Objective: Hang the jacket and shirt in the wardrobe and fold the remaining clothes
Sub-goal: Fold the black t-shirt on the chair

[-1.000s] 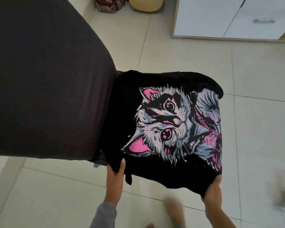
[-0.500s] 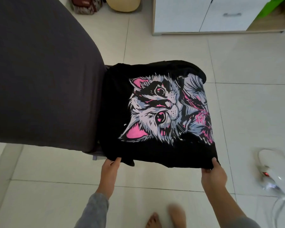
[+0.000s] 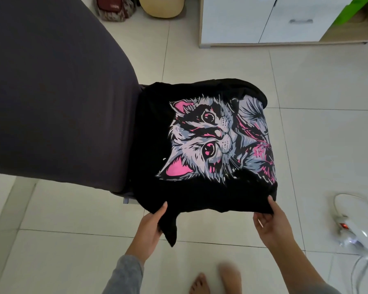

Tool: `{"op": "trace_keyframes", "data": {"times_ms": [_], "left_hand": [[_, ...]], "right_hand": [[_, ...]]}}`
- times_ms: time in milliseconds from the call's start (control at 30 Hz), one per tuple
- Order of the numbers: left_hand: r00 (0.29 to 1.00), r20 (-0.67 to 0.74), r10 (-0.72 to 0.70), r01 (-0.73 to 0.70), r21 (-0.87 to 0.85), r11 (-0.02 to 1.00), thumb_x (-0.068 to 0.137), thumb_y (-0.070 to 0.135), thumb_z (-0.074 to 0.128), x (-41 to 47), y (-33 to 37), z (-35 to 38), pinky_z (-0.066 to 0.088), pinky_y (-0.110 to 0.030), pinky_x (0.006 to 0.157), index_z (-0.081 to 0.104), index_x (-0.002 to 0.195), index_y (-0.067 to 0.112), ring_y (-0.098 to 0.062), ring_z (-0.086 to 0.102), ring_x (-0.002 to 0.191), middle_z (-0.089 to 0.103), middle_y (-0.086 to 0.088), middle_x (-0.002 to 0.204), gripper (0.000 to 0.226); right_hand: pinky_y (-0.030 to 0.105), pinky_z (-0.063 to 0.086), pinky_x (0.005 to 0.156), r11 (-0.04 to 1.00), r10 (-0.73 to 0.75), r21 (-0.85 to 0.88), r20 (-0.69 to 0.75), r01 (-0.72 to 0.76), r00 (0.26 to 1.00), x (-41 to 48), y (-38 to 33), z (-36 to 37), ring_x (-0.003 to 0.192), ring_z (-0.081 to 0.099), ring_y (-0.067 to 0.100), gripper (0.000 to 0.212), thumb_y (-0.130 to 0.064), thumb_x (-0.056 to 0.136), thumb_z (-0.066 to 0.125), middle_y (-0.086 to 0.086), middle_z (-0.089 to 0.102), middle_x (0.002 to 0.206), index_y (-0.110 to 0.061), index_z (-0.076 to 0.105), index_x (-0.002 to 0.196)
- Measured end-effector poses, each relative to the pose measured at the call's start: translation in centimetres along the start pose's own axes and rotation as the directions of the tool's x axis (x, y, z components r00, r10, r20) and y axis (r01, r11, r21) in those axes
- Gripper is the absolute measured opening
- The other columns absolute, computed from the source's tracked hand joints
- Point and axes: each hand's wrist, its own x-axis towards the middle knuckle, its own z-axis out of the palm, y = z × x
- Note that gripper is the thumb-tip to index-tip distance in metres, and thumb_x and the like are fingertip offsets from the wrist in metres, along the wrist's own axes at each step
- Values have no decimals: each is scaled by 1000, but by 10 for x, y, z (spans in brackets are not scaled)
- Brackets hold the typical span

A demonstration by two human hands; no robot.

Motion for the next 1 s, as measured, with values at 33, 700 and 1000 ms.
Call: {"op": "trace_keyframes", "data": {"times_ms": [33,700,1000], "left_hand": [[1000,-2,9,-9,-6,1000,89,25,58,-1,0,-1,42,-35,102,58,125,10,-18,61,113,67,-5,118,39],[921,-342,187,-193,18,981,92,31,57,-11,-1,2,43,-31,95,59,122,7,-21,62,106,66,-10,116,39],[868,-426,254,-209,150,966,95,42,47,-11,-6,2,44,-40,98,58,112,23,-24,59,109,63,-4,116,28]], "right_hand": [[22,51,70,998,-36,41,-4,36,999,0,-1,0,81,61,12,17,-20,90,59,2,66,91,-13,60,106],[38,54,73,947,-315,-185,-372,263,873,9,-14,-9,81,62,31,15,-20,96,49,17,57,100,-5,49,100],[17,47,79,781,-31,613,-151,118,988,9,-19,-20,96,58,-3,23,-37,97,46,14,60,116,-19,59,92]]}}
